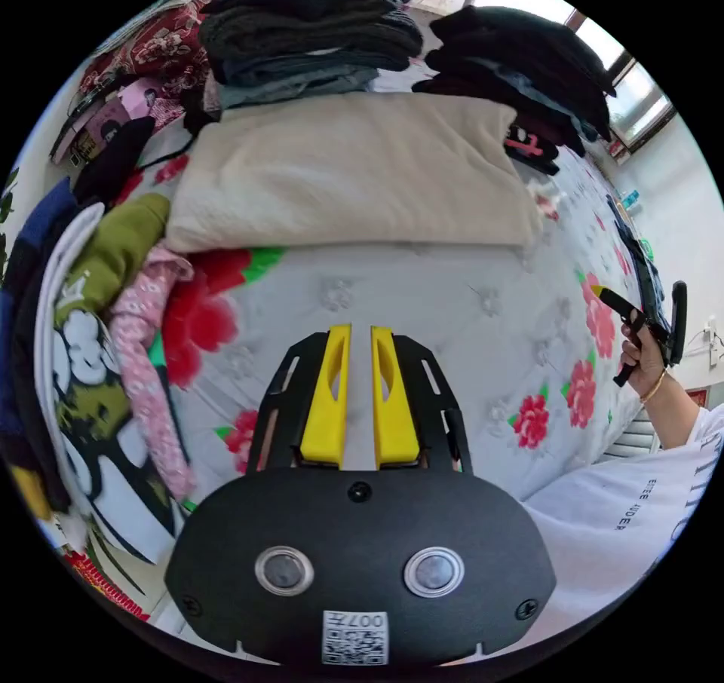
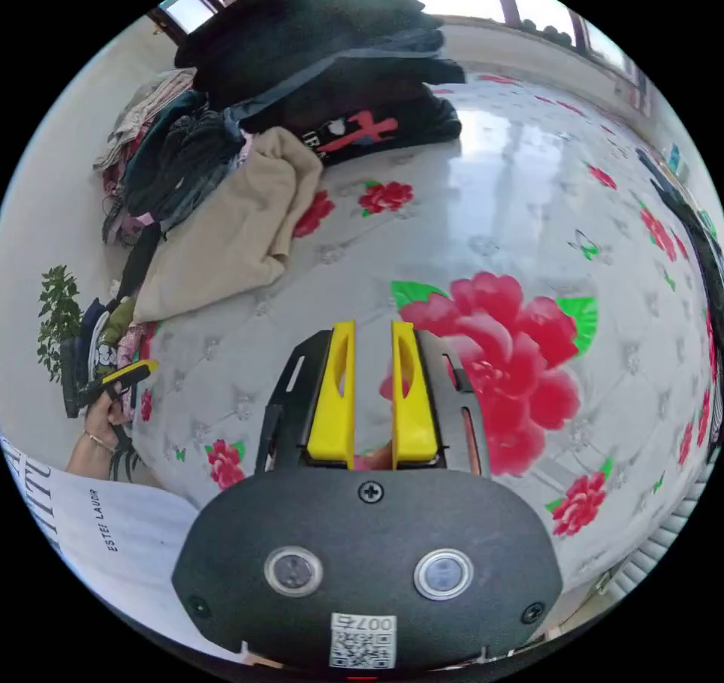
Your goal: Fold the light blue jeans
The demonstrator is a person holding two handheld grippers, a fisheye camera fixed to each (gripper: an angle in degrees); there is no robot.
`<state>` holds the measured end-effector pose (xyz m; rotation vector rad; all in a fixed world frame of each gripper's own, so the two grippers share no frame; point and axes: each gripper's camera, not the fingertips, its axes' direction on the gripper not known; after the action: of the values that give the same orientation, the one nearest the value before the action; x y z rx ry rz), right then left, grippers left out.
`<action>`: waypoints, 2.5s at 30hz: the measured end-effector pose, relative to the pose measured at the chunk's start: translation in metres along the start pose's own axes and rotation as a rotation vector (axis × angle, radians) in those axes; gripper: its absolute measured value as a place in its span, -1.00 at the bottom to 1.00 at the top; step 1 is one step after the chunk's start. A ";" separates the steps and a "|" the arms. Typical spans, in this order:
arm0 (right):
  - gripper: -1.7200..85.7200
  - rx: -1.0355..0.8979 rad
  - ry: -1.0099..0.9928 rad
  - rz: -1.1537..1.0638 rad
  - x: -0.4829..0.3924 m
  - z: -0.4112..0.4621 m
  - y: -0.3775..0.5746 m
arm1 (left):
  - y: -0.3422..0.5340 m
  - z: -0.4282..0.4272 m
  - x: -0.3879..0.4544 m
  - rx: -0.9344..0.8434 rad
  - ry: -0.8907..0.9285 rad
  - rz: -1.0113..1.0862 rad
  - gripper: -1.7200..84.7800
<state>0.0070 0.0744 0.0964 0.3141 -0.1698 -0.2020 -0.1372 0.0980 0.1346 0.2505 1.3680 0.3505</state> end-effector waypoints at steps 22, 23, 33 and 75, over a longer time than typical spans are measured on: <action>-0.72 0.652 0.678 0.891 0.659 -0.437 0.140 | -0.042 0.083 0.294 -0.241 -0.149 0.231 -0.80; -0.72 0.625 0.692 0.879 0.681 -0.446 0.133 | -0.040 0.083 0.296 -0.231 -0.166 0.225 -0.82; -0.93 0.647 0.339 0.824 0.701 -0.437 0.126 | -0.049 0.086 0.273 -0.234 -0.179 0.176 -0.83; -0.84 0.185 -0.186 0.194 0.091 -0.256 0.190 | 0.061 -0.027 0.176 -0.021 0.420 0.824 -0.59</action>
<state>0.1771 0.3049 -0.0701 0.4604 -0.4028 -0.0222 -0.1408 0.2216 -0.0078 0.7591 1.6227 1.1517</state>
